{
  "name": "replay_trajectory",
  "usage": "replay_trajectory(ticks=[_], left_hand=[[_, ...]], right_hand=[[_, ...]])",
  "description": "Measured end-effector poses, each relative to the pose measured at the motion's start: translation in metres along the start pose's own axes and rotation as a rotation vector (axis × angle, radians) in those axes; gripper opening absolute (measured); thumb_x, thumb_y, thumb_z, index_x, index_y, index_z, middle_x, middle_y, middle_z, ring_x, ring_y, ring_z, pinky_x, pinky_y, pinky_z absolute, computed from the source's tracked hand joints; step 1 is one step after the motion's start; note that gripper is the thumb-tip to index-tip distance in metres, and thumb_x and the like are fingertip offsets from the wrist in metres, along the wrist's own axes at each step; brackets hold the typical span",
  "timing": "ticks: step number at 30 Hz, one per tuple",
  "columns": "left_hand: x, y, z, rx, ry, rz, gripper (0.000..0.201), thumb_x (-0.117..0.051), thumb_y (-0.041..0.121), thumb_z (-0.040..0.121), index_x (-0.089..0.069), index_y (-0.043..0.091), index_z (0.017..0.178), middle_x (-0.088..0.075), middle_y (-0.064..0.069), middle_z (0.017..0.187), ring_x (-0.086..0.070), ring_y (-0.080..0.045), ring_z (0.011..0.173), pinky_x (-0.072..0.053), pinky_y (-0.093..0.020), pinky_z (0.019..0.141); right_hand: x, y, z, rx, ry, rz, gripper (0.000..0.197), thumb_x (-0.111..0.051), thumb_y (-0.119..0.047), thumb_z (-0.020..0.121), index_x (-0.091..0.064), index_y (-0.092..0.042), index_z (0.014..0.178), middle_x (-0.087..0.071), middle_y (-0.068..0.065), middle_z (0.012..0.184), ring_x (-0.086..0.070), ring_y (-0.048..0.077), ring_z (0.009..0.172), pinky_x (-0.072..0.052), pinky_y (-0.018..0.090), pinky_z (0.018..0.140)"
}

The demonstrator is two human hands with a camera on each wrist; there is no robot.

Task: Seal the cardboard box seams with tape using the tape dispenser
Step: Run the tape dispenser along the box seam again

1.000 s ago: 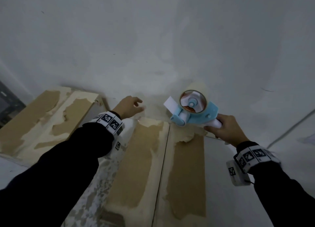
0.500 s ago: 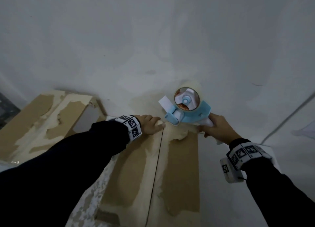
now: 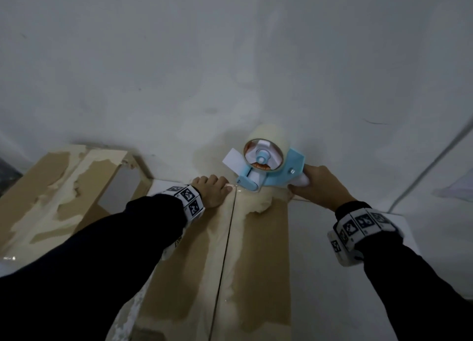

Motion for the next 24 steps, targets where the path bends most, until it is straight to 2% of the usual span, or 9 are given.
replay_trajectory(ticks=[4,6,8,11,15,18,20,22,24], left_hand=[[-0.003,-0.002,0.001,-0.004,0.016,-0.018,0.046,-0.017,0.045,0.099,-0.033,0.020,0.135,-0.036,-0.010,0.143,-0.034,-0.030,0.133,-0.021,-0.041,0.111],[-0.006,-0.002,0.001,-0.001,0.034,-0.031,0.045,-0.018,0.044,0.099,-0.034,0.020,0.134,-0.037,-0.010,0.142,-0.034,-0.031,0.132,-0.020,-0.040,0.111],[-0.007,-0.001,0.001,0.000,0.047,-0.050,0.045,-0.018,0.044,0.100,-0.034,0.020,0.134,-0.037,-0.010,0.141,-0.034,-0.032,0.132,-0.019,-0.040,0.112],[-0.008,-0.002,0.002,0.005,0.047,-0.075,0.044,-0.018,0.044,0.099,-0.034,0.020,0.134,-0.037,-0.010,0.141,-0.034,-0.032,0.132,-0.019,-0.040,0.112],[-0.011,-0.003,0.006,0.016,0.051,-0.088,0.044,-0.018,0.044,0.099,-0.034,0.020,0.133,-0.039,-0.009,0.139,-0.035,-0.030,0.132,-0.020,-0.041,0.112],[-0.013,-0.004,0.007,0.008,0.094,-0.106,0.047,-0.016,0.045,0.099,-0.036,0.019,0.132,-0.041,-0.010,0.137,-0.037,-0.031,0.130,-0.022,-0.041,0.111],[-0.017,-0.008,0.009,-0.015,0.107,-0.069,0.074,0.003,0.061,0.089,-0.037,0.017,0.133,-0.042,-0.010,0.136,-0.040,-0.032,0.127,-0.025,-0.042,0.110],[-0.022,-0.011,0.014,-0.058,0.126,-0.001,0.104,0.020,0.069,0.067,-0.039,0.016,0.134,-0.044,-0.011,0.135,-0.042,-0.034,0.124,-0.027,-0.043,0.108],[-0.023,-0.008,0.013,-0.040,0.140,-0.009,0.101,0.016,0.064,0.063,-0.039,0.016,0.133,-0.045,-0.011,0.134,-0.042,-0.034,0.124,-0.026,-0.042,0.109]], right_hand=[[0.011,0.003,-0.006,-0.021,-0.042,0.003,0.021,-0.069,-0.013,0.076,-0.063,-0.005,0.095,-0.069,0.015,0.092,-0.064,0.031,0.083,-0.051,0.038,0.071],[0.025,0.015,-0.015,-0.087,-0.038,0.007,0.012,-0.069,-0.010,0.077,-0.058,-0.013,0.076,-0.065,0.010,0.076,-0.061,0.026,0.066,-0.047,0.032,0.060],[0.037,0.030,-0.029,-0.162,-0.016,0.022,0.030,-0.070,-0.007,0.076,-0.049,-0.021,0.060,-0.057,0.003,0.055,-0.054,0.025,0.049,-0.046,0.034,0.052],[0.050,0.052,-0.045,-0.219,0.031,0.031,0.039,-0.071,-0.002,0.074,-0.046,-0.021,0.051,-0.048,-0.006,0.032,-0.050,0.024,0.040,-0.044,0.034,0.049],[0.060,0.078,-0.061,-0.275,0.055,0.053,0.037,-0.071,-0.001,0.074,-0.047,-0.017,0.051,-0.049,-0.006,0.031,-0.050,0.026,0.040,-0.045,0.037,0.049],[0.059,0.076,-0.062,-0.219,0.017,0.039,0.035,-0.071,-0.001,0.075,-0.048,-0.018,0.056,-0.050,-0.007,0.044,-0.049,0.019,0.041,-0.040,0.028,0.049],[0.054,0.068,-0.060,-0.194,-0.035,-0.013,0.030,-0.071,-0.003,0.077,-0.049,-0.016,0.062,-0.046,-0.011,0.051,-0.044,0.005,0.044,-0.033,0.023,0.050],[0.045,0.069,-0.059,-0.216,-0.030,-0.008,0.033,-0.071,-0.005,0.076,-0.047,-0.018,0.058,-0.045,-0.012,0.048,-0.042,0.002,0.038,-0.034,0.025,0.050],[0.033,0.080,-0.063,-0.299,0.014,0.102,0.033,-0.070,-0.005,0.074,-0.047,-0.015,0.053,-0.046,-0.009,0.037,-0.043,0.005,0.031,-0.038,0.026,0.044]])
Point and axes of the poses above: each hand's wrist, its own z-axis towards the middle knuckle, its own x-axis out of the back of the hand, y = z × x, the point moved 1 cm from there along z, towards the middle knuckle
